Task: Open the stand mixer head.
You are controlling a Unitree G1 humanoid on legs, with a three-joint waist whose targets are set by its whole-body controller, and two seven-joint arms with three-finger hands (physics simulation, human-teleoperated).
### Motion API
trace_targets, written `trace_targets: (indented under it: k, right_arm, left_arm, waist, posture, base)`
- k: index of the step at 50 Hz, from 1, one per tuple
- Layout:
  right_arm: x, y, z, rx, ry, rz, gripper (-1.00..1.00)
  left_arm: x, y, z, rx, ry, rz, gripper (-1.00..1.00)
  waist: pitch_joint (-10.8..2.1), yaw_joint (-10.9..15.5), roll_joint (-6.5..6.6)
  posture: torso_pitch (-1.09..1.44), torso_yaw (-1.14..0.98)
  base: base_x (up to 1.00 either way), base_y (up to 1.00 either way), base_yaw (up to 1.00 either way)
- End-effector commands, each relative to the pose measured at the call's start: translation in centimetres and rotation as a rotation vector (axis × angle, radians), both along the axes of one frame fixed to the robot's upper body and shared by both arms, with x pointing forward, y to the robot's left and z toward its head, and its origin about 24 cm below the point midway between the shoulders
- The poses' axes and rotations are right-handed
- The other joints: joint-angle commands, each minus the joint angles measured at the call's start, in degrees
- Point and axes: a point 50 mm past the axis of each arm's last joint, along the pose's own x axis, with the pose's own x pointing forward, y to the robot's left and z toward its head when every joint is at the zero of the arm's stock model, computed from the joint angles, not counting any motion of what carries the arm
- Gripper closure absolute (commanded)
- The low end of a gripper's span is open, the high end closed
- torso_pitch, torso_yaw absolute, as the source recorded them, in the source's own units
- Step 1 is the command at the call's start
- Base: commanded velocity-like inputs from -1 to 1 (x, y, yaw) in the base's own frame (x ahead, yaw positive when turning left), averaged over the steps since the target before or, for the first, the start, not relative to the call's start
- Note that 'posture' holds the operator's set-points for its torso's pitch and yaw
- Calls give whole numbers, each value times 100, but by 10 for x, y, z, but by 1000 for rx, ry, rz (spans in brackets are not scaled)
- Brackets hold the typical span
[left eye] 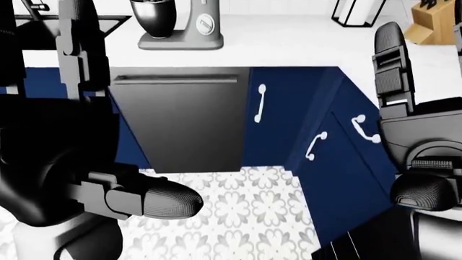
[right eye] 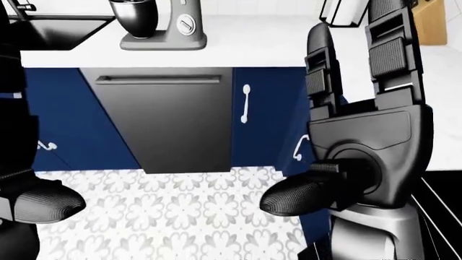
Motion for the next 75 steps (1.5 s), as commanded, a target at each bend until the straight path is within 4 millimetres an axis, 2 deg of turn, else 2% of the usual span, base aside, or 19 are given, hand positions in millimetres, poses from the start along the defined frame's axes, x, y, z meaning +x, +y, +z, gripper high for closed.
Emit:
trace_targets:
  k: [1, 9, 13, 17, 20, 24, 28, 32, 34, 39, 44, 49, 53, 58, 60, 63, 64, 66, 75]
  right_arm:
    - [-5, -1, 6, 1, -54, -1, -100]
    - [-3, -1, 4, 2, -30, -8, -100]
    - [-2, -1, 2, 3, -26, -20, -100]
    - [-2, -1, 1, 5, -20, -10, -100]
    - [-2, -2, 2, 15, -17, -13, -100]
    - [-2, -1, 1, 13, -18, -12, -100]
    - [-2, -1, 0, 7, -25, -5, -100]
    - [-2, -1, 1, 7, -24, -10, -100]
    - [-2, -1, 1, 12, -20, -4, -100]
    - [-2, -1, 0, 7, -16, 2, -100]
    - [-3, -2, 1, 24, -14, 8, -100]
    - [-3, -2, 2, 35, -9, 9, -100]
    - [-3, -1, 1, 32, -8, 16, -100]
    - [-3, -1, 0, 32, -4, 16, -100]
    - [-2, -1, -1, 24, 0, 4, -100]
    - [-2, 0, -3, 10, -5, 9, -100]
    - [-2, 0, -4, 1, -11, -1, -100]
    - [-2, 0, -5, -4, -12, -13, -100]
    - [-2, 0, -5, 6, -7, -2, -100]
  left_arm:
    - [-5, 0, 5, -3, -50, -2, -100]
    - [-5, 1, 3, -9, -43, -3, -100]
    - [-5, 1, 3, -9, -43, -5, -100]
    - [-5, 1, 3, -10, -43, -8, -100]
    - [-5, 0, 3, -10, -42, -10, -100]
    - [-5, 0, 3, -10, -42, -12, -100]
    - [-5, 0, 2, -7, -42, -17, -100]
    - [-5, 0, 2, -8, -42, -18, -100]
    - [-5, 0, 2, -8, -41, -19, -100]
    - [-5, 0, 2, -9, -40, -17, -100]
    - [-5, -1, 2, -5, -41, -25, -100]
    - [-5, -1, 2, -5, -42, -28, -100]
    - [-5, -2, 1, -3, -40, -29, -100]
    - [-5, -2, 1, -3, -41, -30, -100]
    - [-6, -2, 1, -3, -41, -33, -100]
    - [-6, -2, 0, -2, -41, -34, -100]
    - [-6, -2, 0, -2, -41, -34, -100]
    - [-6, -2, 0, -2, -41, -34, -100]
    - [-6, -2, 0, -2, -41, -35, -100]
  waist:
    - [-75, 1, 2]
    - [-170, -28, 33]
    - [-8, -63, -384]
    - [-42, -198, 354]
    - [-134, -100, 260]
    - [119, -100, -420]
    - [-12, -86, 400]
    - [-11, -26, 105]
    - [165, -89, -477]
    - [16, -53, 255]
    - [93, -46, -456]
    - [-94, -105, 412]
    - [252, -55, -215]
    - [-43, -82, 340]
    - [-20, -62, 238]
    - [245, -149, -541]
    - [173, -108, -40]
    - [65, -106, 191]
    - [-98, 26, -61]
  posture:
    - [0, 0]
    - [0, 0]
    - [0, 0]
    - [0, 0]
    - [0, 0]
    - [0, 0]
    - [0, 0]
    - [0, 0]
    - [0, 0]
    - [0, 0]
    - [0, 0]
    - [0, 0]
    - [0, 0]
    - [0, 0]
    - [0, 0]
    - [0, 0]
    - [0, 0]
    - [0, 0]
    - [0, 0]
  base:
    - [0, 0, 0]
    - [0, 8, 0]
    - [0, 75, 0]
    - [0, 0, 0]
    - [0, 8, 0]
    - [0, 79, 0]
    - [0, 2, 0]
    - [0, 29, 0]
    - [0, 100, 0]
    - [0, 0, 0]
    - [0, 66, 0]
    - [0, 9, 0]
    - [0, 82, 0]
    - [0, 20, 0]
    - [0, 60, 0]
    - [0, 67, 0]
    - [0, 0, 0]
    - [0, 0, 0]
    - [0, 0, 0]
